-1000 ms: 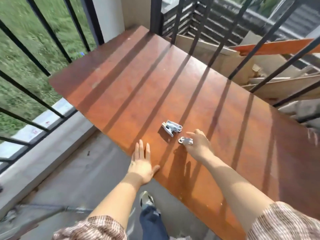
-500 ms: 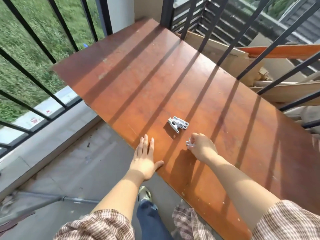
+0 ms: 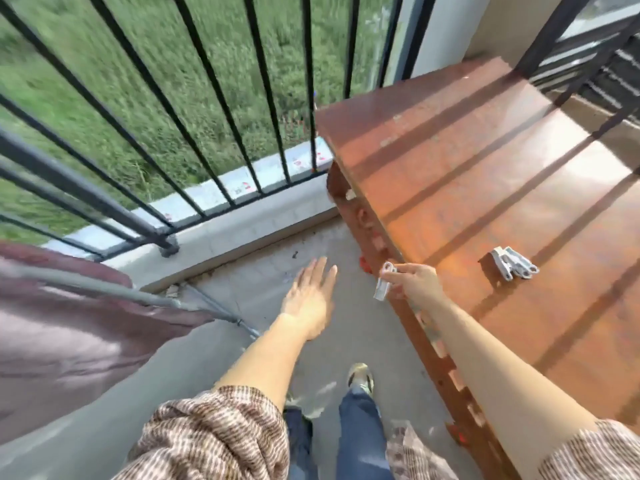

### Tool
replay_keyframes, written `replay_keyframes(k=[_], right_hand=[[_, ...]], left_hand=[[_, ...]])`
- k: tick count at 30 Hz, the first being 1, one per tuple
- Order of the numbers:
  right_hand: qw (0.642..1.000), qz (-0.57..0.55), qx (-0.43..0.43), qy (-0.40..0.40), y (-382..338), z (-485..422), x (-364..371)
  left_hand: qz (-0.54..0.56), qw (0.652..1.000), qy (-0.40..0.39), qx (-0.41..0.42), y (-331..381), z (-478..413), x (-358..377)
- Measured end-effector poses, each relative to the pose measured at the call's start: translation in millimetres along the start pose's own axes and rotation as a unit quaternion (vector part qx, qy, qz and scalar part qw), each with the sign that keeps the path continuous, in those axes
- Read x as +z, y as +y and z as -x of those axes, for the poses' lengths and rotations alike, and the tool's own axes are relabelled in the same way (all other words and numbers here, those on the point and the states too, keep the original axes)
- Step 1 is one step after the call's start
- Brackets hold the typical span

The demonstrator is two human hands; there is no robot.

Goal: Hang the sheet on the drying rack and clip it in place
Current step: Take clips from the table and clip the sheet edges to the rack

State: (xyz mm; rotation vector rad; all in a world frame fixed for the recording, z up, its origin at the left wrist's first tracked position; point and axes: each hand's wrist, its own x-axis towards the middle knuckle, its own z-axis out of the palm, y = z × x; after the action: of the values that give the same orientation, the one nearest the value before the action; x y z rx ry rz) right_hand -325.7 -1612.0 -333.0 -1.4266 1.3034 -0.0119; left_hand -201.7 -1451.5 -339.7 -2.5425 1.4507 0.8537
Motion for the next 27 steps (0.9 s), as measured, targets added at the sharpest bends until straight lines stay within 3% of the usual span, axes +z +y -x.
replay_keyframes(k=[5,12,14,16,20,25,27], right_hand=[[0.988,0.001,-0.043,-0.151,-59.0,20.5,123.2],[0.961,0.019,-0.074,-0.265,-108.5,53.9,273.4],[0.954,0.029,-0.08,-0.287,-119.5,62.1,307.3],[0.948,0.032,-0.08,-0.307,-129.0,70.4,337.0],[0.928,0.092,-0.135,-0.335,-136.1,73.8,382.0],[0.925,0.114,-0.154,-0.328,-136.6,62.4,414.2],[0.925,0.117,-0.156,-0.327,-136.8,57.8,424.8]], left_hand=[[0.005,0.991,0.07,-0.112,-115.5,65.6,-18.0],[-0.135,0.97,0.109,-0.169,-231.1,144.6,-17.5],[-0.139,0.964,0.117,-0.193,-249.0,159.0,-21.8],[-0.063,0.958,0.117,-0.254,-263.6,165.7,-18.5],[0.133,0.875,0.186,-0.427,-284.7,160.3,-7.0],[0.266,0.766,0.297,-0.504,-297.2,140.2,-10.0],[0.286,0.742,0.323,-0.513,-301.0,134.9,-11.8]])
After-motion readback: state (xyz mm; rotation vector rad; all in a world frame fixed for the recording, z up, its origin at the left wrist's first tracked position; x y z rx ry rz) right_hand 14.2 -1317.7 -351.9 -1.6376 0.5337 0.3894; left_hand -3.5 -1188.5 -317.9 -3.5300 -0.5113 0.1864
